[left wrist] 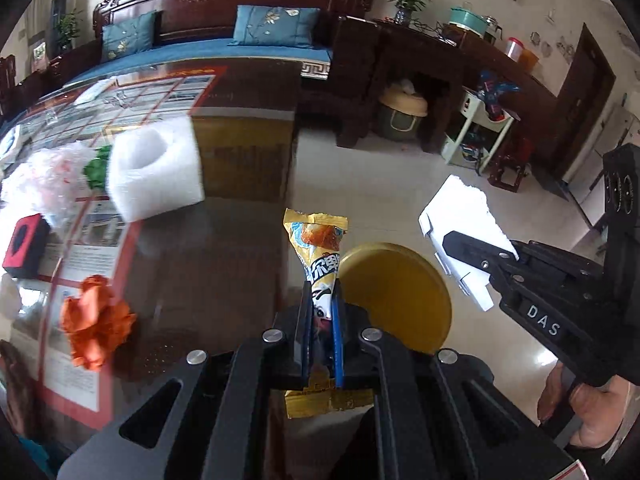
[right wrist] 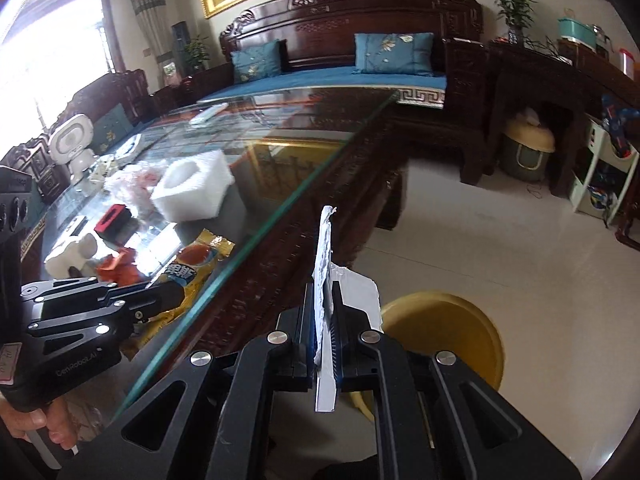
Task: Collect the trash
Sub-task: 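Carry both items to the yellow bucket and open both grippers to drop them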
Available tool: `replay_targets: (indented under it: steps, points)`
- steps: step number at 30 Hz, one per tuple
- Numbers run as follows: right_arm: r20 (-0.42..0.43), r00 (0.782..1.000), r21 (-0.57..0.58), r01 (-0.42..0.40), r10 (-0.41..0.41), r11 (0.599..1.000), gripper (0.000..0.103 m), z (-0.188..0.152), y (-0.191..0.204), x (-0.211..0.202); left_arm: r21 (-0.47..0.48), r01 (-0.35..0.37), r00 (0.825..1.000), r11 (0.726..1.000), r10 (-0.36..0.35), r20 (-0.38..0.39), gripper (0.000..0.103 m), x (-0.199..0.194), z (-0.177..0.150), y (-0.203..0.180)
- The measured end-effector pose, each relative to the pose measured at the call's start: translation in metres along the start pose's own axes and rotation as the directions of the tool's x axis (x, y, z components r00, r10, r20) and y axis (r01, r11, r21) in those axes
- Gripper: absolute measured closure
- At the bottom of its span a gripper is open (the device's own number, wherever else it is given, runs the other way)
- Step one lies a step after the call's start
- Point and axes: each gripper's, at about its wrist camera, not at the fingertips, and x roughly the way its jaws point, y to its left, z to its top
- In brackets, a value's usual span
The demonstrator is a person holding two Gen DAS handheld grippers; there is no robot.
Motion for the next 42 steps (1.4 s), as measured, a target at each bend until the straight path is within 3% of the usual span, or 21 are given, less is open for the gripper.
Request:
replay_targets:
  steps: [4,8,13,17,21,24,29,36,38,39,40,42]
  points:
    - [-0.069,0.996,0.06,0.06,-0.055,0.996,0.096,-0.02,-0.044,0.024,0.018,0.055,0.996,0.998,-0.054,-0.076,0.094,0.046,0.004,-0.027]
    - [-0.125,0.991,0.134,0.063,-0.046,0.989,0.096,-0.042,-0.081,0.045,0.003,0.068,0.982,0.998,-0.066,-0.177,0.094,0.098,0.004,-0.047]
    - [-0.152,0.987,0.18,0.081,-0.053,0.98,0.096,-0.055,-0.108,0.055,-0.033,0.079,0.942,0.996,-0.085,-0.325,0.094,0.161,-0.006,-0.071]
    - [-0.166,0.985,0.192,0.082,-0.05,0.978,0.096,-0.061,-0.126,0.061,-0.038,0.063,0.922,0.997,-0.073,-0.381,0.094,0.195,-0.015,-0.084]
    - [-0.177,0.983,0.206,0.081,-0.045,0.975,0.096,-0.067,-0.138,0.068,-0.03,0.061,0.914,0.998,-0.068,-0.4,0.089,0.203,-0.017,-0.086]
    - [-0.191,0.981,0.215,0.077,-0.035,0.974,0.096,-0.072,-0.142,0.072,-0.019,0.038,0.922,0.999,-0.042,-0.385,0.066,0.204,-0.017,-0.085]
    - [-0.217,0.976,0.21,0.072,-0.026,0.975,0.096,-0.073,-0.141,0.082,-0.034,-0.006,0.93,0.999,-0.007,-0.367,0.065,0.195,-0.014,-0.078]
    - [-0.246,0.969,0.194,0.083,-0.033,0.977,0.094,-0.072,-0.134,0.093,-0.019,-0.057,0.961,0.998,0.049,-0.273,0.064,0.16,-0.005,-0.066]
    - [-0.243,0.968,0.182,0.106,-0.06,0.978,0.08,-0.07,-0.131,0.092,-0.01,-0.059,0.967,0.998,0.055,-0.248,0.059,0.152,-0.002,-0.064]
    - [-0.239,0.968,0.171,0.118,-0.075,0.978,0.064,-0.068,-0.128,0.091,-0.01,-0.062,0.969,0.998,0.058,-0.24,0.058,0.149,-0.001,-0.063]
    - [-0.23,0.969,0.163,0.13,-0.09,0.978,0.056,-0.066,-0.126,0.089,-0.013,-0.064,0.971,0.998,0.059,-0.234,0.058,0.145,0.0,-0.061]
    - [-0.215,0.971,0.151,0.142,-0.108,0.978,0.056,-0.063,-0.121,0.085,-0.014,-0.067,0.971,0.998,0.062,-0.232,0.058,0.141,0.0,-0.058]
